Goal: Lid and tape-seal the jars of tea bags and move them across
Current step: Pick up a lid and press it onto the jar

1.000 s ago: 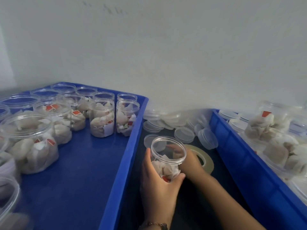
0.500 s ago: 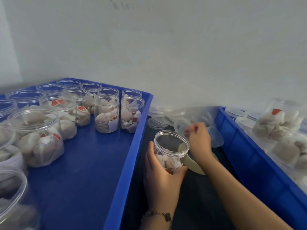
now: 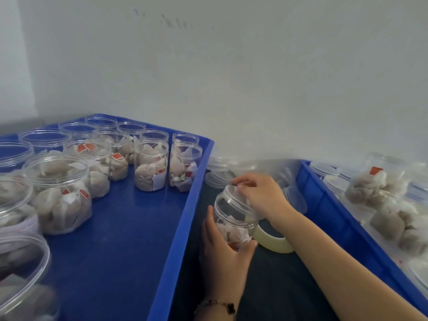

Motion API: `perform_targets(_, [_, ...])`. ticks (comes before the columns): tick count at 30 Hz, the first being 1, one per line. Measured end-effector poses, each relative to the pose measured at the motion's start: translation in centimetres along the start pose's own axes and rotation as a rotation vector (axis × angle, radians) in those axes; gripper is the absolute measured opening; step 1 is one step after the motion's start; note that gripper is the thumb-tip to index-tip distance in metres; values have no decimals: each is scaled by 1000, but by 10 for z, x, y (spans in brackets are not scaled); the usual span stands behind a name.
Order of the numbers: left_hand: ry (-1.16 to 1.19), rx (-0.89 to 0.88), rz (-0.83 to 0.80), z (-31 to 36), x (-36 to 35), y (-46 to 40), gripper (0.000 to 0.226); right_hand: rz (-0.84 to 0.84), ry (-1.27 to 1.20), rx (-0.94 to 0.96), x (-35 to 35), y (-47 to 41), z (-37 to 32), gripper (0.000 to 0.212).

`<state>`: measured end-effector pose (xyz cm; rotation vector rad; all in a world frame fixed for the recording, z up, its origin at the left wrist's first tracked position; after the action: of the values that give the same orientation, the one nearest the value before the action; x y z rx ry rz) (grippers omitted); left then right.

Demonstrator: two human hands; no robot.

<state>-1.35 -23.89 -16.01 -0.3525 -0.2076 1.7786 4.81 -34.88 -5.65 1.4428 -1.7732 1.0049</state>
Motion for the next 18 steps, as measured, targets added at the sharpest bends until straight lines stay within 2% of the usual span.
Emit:
perform_targets(2, [5, -14, -1, 0, 0, -1, 115, -20, 95, 133, -4, 13, -17, 29])
perform_targets(5, [19, -45, -22, 4, -1, -4, 108, -106, 371, 276, -23, 31, -29, 67])
perform_targets(6, [44, -49, -35, 5, -1, -5, 107, -94, 429, 297, -24, 34, -30, 70])
perform_targets(10, [177, 16, -119, -3, -6, -10, 118, -39, 417, 388, -19, 40, -40, 54])
perform_targets(15, [215, -45, -144, -2, -7, -17, 105, -35, 468, 473, -20, 42, -44, 43])
perform_targets(18, [266, 20, -188, -6, -14, -20, 103, -40, 431, 478, -18, 40, -43, 40])
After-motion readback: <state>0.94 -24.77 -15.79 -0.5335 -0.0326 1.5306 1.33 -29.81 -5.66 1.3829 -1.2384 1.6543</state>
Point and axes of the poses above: each hand's wrist, its own y-axis away from the middle knuckle, its own x-axis out of the back of the hand, z = x × y, the point moved 9 cm from there along -y, towards the middle knuckle, and after that the axes turned 15 degrees about y, right-handed, at the moved point
